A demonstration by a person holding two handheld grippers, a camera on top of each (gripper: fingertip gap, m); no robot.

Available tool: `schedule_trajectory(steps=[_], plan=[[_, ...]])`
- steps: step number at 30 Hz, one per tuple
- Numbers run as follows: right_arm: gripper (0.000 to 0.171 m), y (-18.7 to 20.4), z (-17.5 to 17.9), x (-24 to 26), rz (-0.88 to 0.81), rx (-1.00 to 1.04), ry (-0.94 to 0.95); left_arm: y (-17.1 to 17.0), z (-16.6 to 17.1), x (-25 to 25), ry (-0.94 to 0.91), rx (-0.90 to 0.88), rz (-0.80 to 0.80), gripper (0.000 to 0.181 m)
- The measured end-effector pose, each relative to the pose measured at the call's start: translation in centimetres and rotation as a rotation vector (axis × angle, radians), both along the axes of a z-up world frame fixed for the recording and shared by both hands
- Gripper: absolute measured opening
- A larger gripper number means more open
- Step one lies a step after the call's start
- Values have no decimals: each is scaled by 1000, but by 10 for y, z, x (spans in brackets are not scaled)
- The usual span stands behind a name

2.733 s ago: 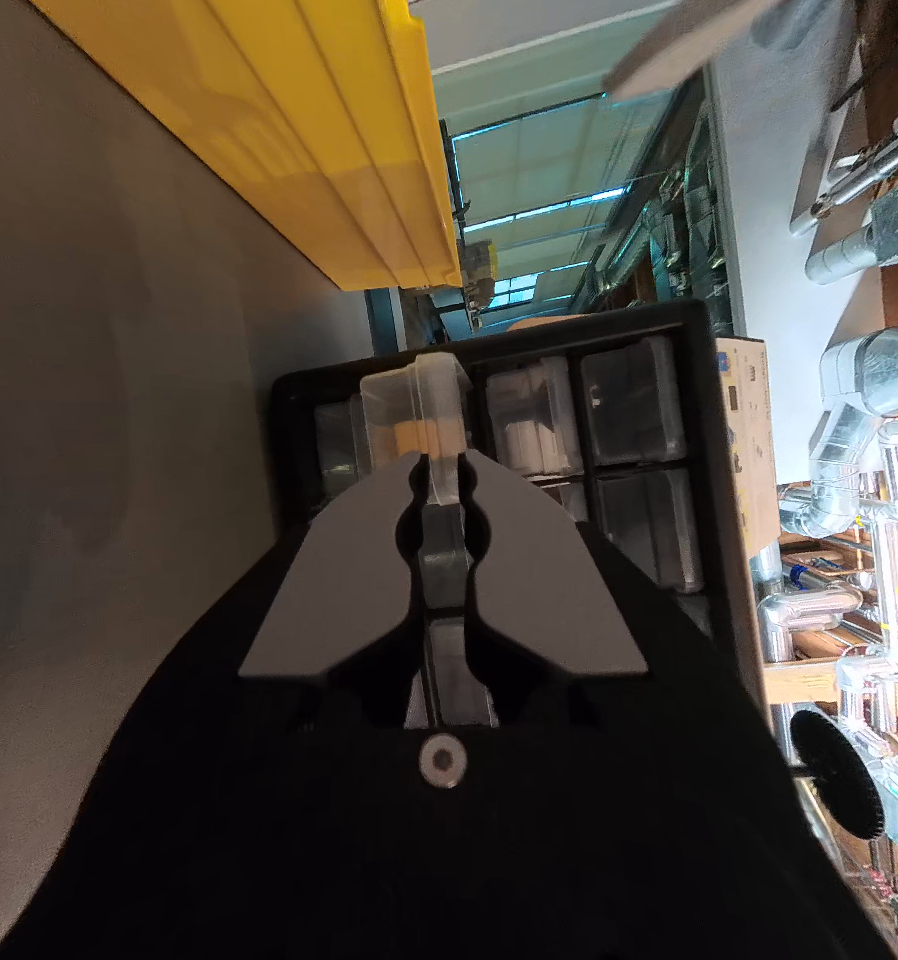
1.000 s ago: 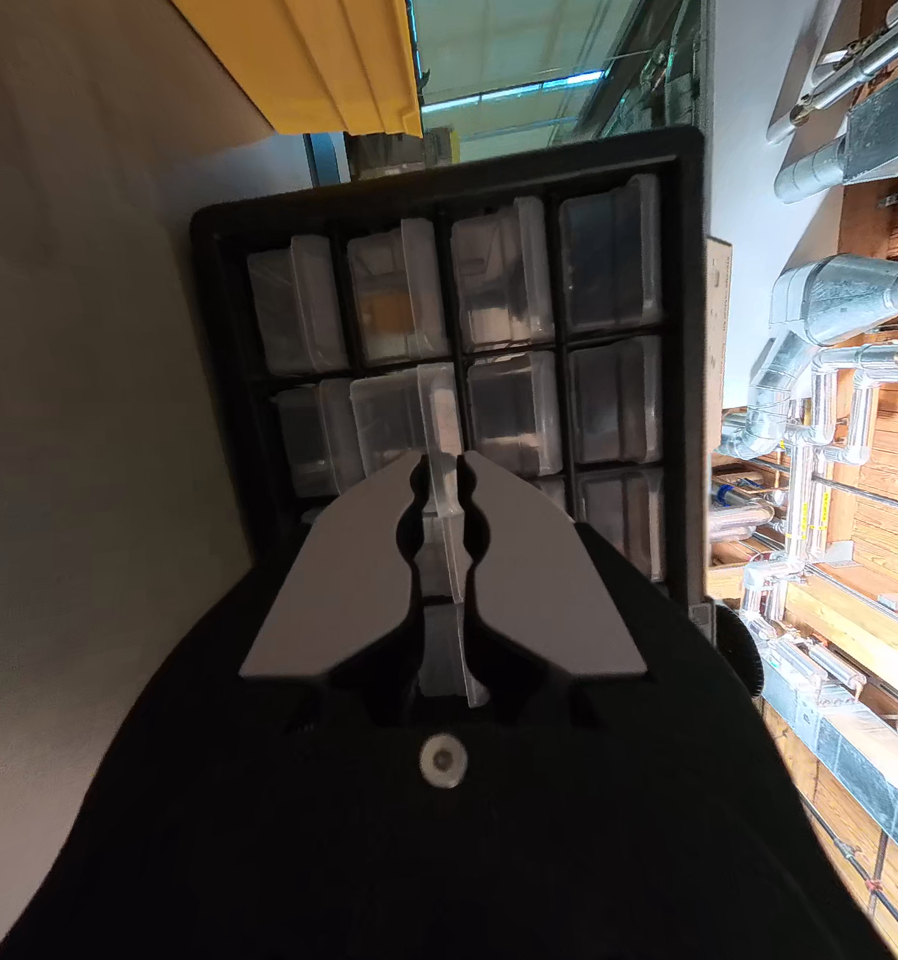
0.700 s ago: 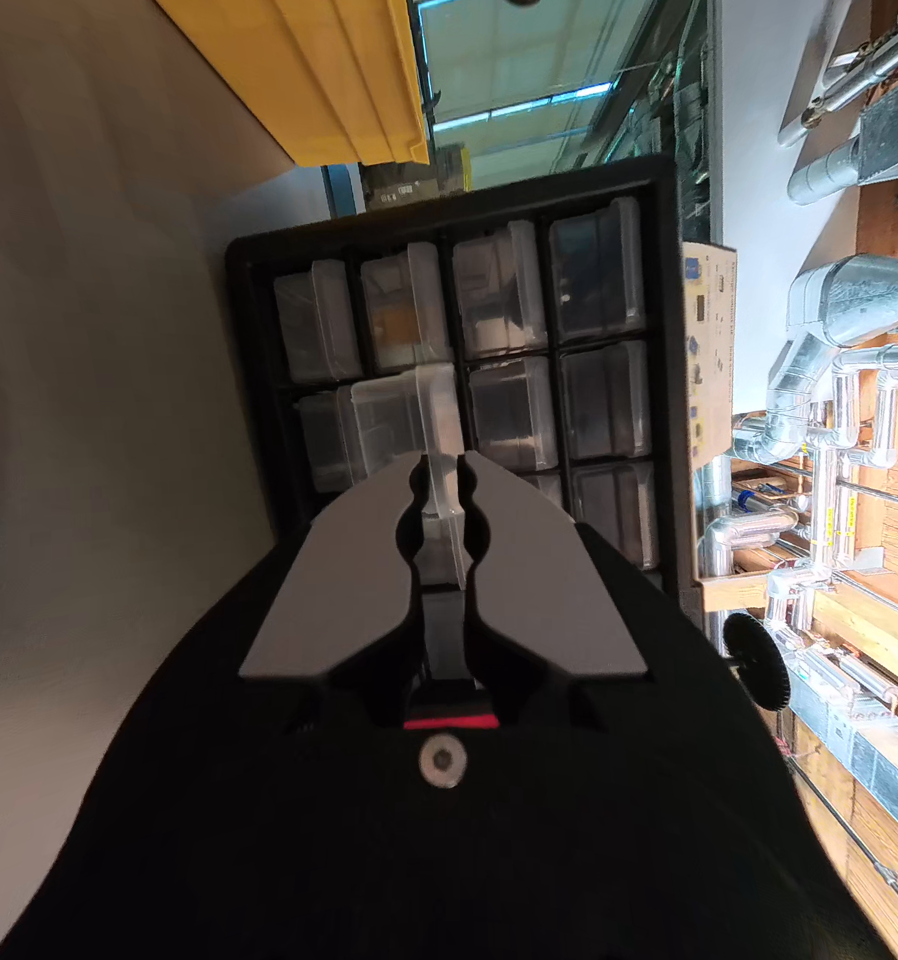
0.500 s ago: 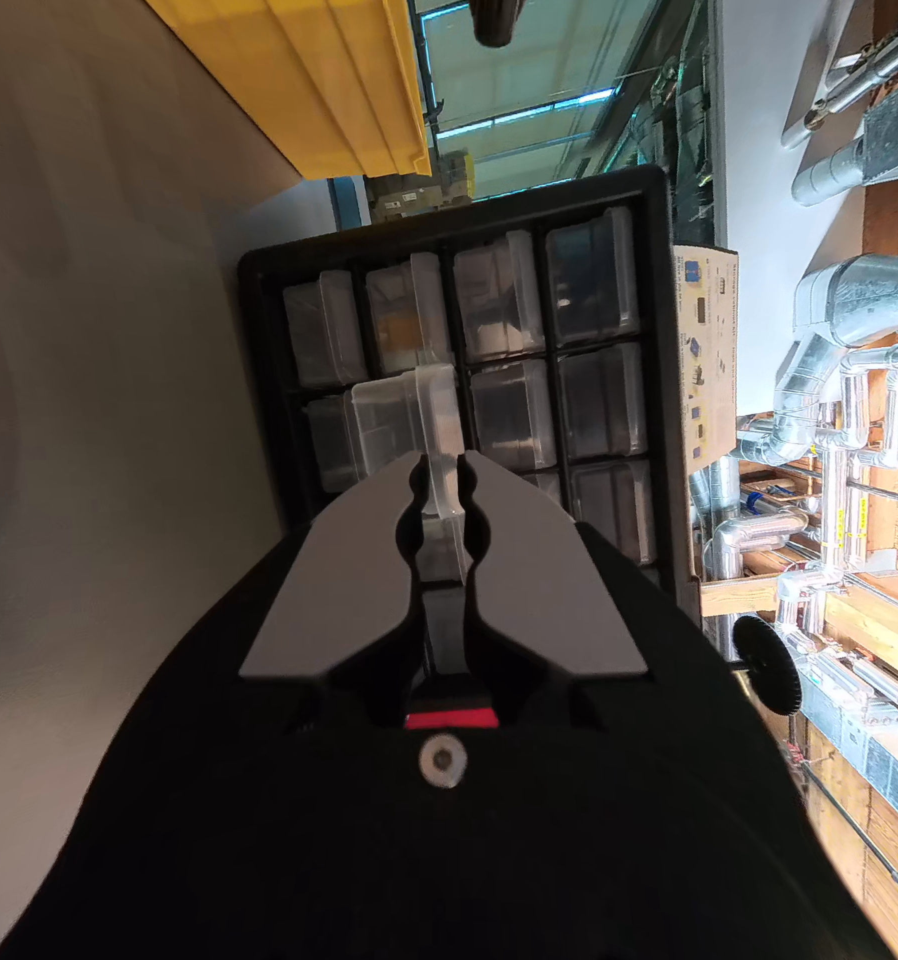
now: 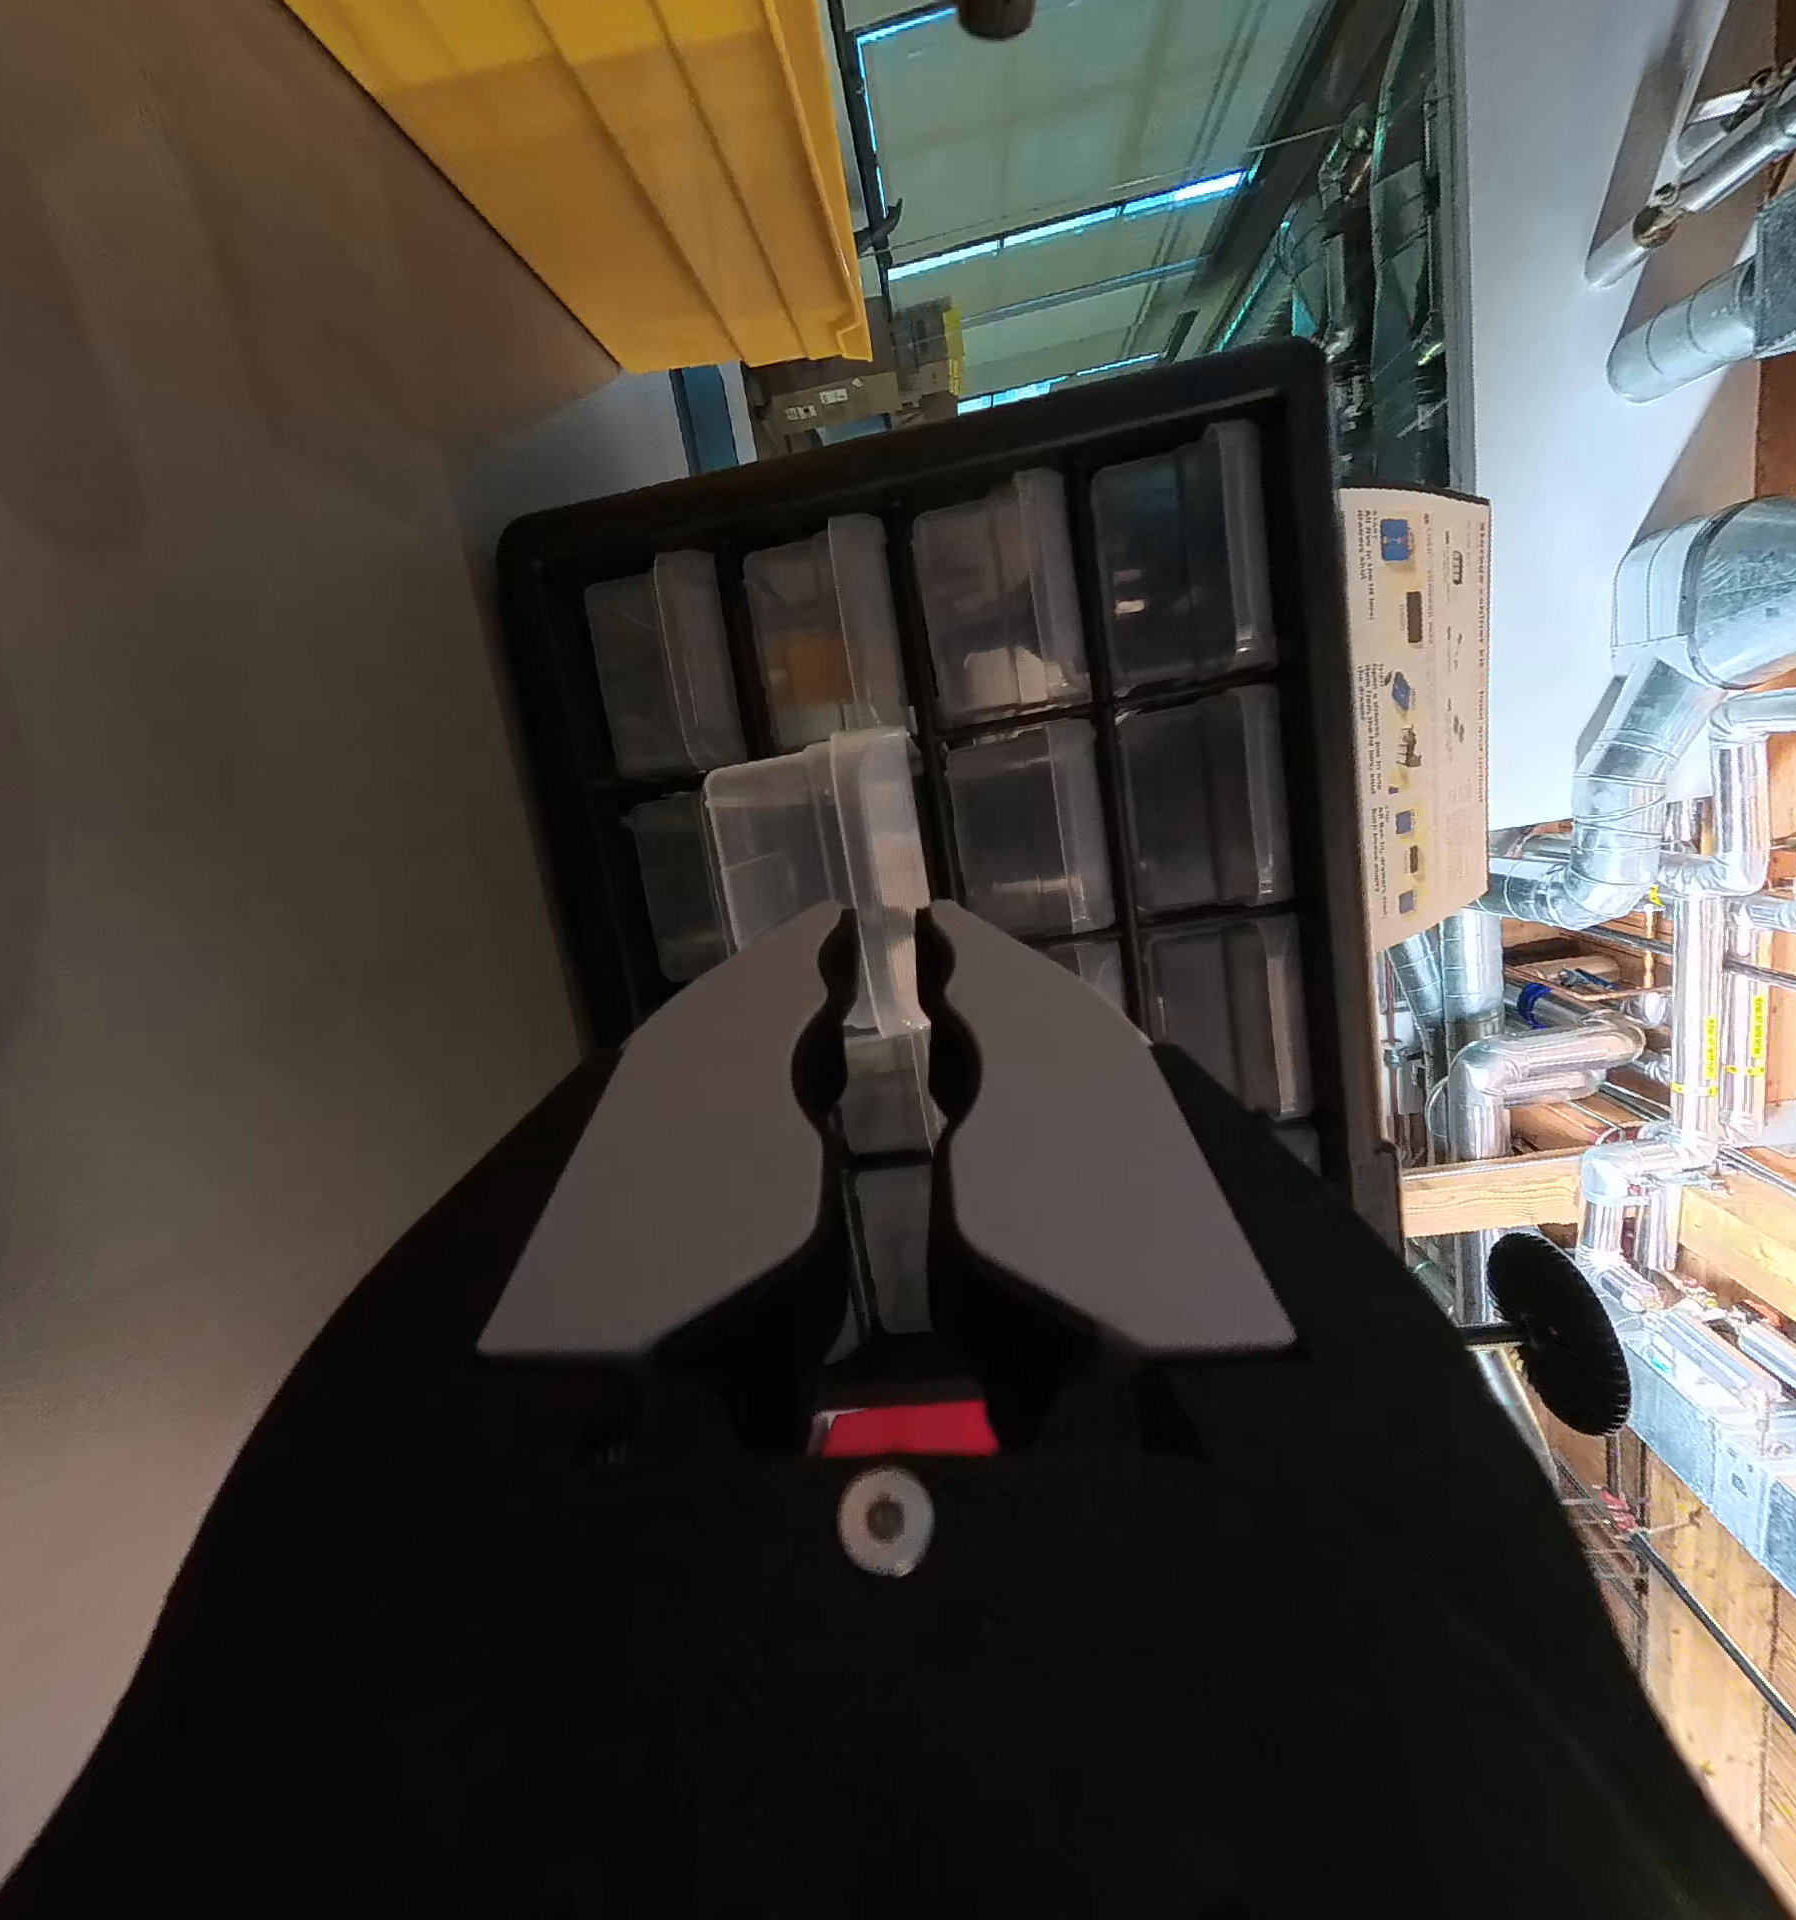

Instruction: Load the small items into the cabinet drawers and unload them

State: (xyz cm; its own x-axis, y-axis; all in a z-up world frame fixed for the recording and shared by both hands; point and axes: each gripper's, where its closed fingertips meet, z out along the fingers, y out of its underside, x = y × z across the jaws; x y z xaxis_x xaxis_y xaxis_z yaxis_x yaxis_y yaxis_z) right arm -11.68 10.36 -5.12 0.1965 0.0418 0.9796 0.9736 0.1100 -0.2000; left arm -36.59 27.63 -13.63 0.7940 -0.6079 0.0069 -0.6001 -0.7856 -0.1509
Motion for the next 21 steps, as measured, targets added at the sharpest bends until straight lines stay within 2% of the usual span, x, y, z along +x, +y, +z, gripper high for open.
schedule_trajectory(steps=[3, 5, 8, 11, 14, 16, 21], plan=[[11, -3, -1, 1, -1, -4, 8, -16, 41, 9, -85, 31, 8, 10], [11, -4, -1, 1, 2, -3, 8, -36, 79, 31, -208, 71, -43, 10], [11, -5, 1, -1, 12, 0, 6, -84, 132, 79, -380, 136, -260, 10], [11, -9, 0, -2, 16, -1, -2, -136, 157, 129, -425, 191, -540, 10], [11, -15, 1, -6, 32, 6, 2, -161, 159, 187, -414, 278, -721, 10], [11, -18, 1, -9, 45, 9, -6, -167, 143, 219, -367, 288, -791, 10], [11, -19, -3, -14, 59, -1, -32, -153, 98, 252, -220, 295, -817, 10]])
